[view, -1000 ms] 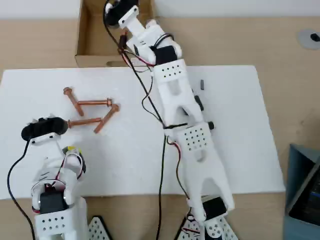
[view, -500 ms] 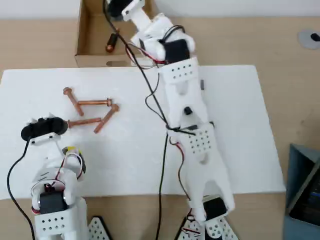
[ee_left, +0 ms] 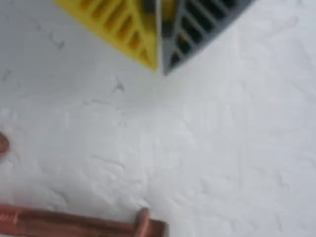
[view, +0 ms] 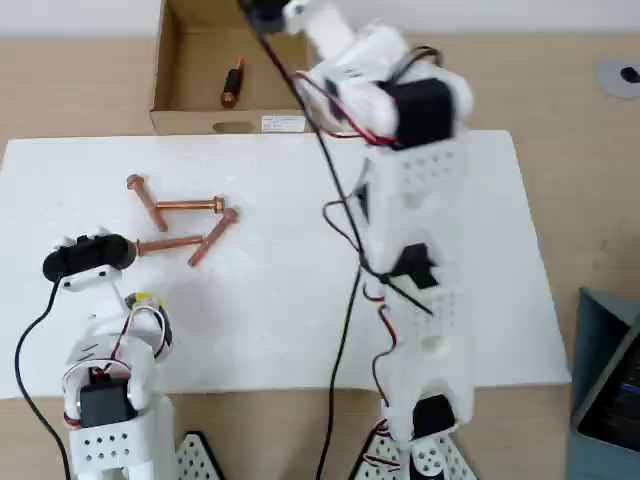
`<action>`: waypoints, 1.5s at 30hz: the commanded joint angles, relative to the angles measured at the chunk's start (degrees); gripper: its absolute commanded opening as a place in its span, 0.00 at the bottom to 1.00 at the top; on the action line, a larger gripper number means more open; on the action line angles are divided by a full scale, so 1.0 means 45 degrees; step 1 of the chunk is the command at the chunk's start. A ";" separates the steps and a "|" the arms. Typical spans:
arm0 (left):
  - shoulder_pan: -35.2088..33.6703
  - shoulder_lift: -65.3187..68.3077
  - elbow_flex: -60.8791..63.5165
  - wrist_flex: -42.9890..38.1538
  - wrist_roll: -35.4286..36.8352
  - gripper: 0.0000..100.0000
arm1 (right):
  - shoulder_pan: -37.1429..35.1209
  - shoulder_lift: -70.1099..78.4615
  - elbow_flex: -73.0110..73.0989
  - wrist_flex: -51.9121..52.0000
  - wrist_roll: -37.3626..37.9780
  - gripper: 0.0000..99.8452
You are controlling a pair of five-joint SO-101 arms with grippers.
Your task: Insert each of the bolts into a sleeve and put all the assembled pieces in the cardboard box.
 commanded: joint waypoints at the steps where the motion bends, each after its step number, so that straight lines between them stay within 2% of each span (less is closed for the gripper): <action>1: 0.0000 -0.0049 -0.0078 -0.0059 -0.0078 0.00 | 0.0713 -0.2002 0.1827 0.0293 0.0000 0.01; 9: -0.0020 -0.0049 -0.0078 -0.0059 -0.0039 0.00 | 0.1065 -0.7219 0.9915 0.0254 0.0000 0.01; 13: -0.0039 -0.0049 -0.0078 -0.0059 -0.0020 0.00 | 0.1065 -0.8860 1.2962 0.0176 0.0020 0.01; 20: -0.0078 -0.0049 -0.0078 -0.0059 -0.0020 0.00 | 0.1065 -0.9446 1.6791 0.0117 0.0059 0.01; 24: -0.0078 -0.0049 -0.0078 -0.0059 -0.0020 0.00 | 0.1280 -0.8957 1.8667 -0.0938 0.0078 0.01; 31: -0.0098 -0.0049 -0.0078 -0.0059 -0.0020 0.00 | 0.1612 -0.6847 1.9780 -0.2872 0.0020 0.02; 35: -0.0098 -0.0049 -0.0078 -0.0059 -0.0020 0.00 | 0.1573 -0.5656 1.9761 -0.3399 0.0039 0.11; 39: -0.0098 -0.0049 -0.0078 -0.0059 -0.0020 0.00 | 0.1573 -0.4698 1.9253 -0.3731 0.0039 0.18; 45: -0.0098 -0.0049 -0.0078 -0.0059 -0.0020 0.00 | 0.1592 -0.3057 1.7592 -0.3712 0.0098 0.19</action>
